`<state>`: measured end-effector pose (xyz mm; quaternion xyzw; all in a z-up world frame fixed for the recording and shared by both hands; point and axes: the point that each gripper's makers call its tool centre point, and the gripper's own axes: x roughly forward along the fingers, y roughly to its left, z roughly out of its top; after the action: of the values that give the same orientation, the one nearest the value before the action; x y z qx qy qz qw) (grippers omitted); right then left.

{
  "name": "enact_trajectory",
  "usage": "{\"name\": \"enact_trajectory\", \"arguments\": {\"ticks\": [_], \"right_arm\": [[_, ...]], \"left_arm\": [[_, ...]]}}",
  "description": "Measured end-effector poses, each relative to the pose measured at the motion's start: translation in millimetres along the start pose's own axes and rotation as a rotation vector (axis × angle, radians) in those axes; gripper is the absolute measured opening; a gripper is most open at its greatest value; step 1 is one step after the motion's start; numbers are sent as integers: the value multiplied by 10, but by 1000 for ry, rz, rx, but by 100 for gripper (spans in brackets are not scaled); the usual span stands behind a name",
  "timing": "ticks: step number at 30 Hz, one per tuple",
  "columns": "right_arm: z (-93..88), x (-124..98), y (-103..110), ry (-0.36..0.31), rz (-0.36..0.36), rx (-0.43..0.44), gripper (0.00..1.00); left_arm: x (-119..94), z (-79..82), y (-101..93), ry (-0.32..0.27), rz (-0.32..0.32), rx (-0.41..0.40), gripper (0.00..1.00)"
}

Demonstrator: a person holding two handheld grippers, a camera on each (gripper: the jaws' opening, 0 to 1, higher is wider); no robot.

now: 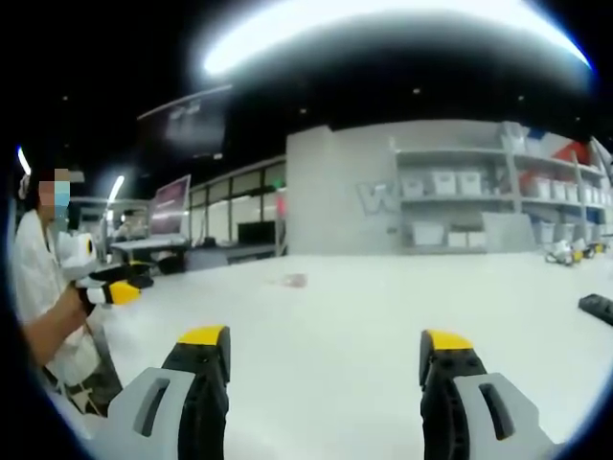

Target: Open the resealable bag by pulling the two sides of the seal apart until the entire bag opening is separated and visibly accessible.

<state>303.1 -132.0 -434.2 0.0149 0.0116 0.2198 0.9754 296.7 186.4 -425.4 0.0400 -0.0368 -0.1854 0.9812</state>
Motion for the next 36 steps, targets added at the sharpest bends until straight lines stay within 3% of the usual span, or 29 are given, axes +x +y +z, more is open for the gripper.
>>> {"name": "enact_trajectory", "arguments": {"ticks": [36], "right_arm": [[120,273,66,6,29,-3,80]], "left_arm": [[8,-3,41,-2,1,-5,98]]}}
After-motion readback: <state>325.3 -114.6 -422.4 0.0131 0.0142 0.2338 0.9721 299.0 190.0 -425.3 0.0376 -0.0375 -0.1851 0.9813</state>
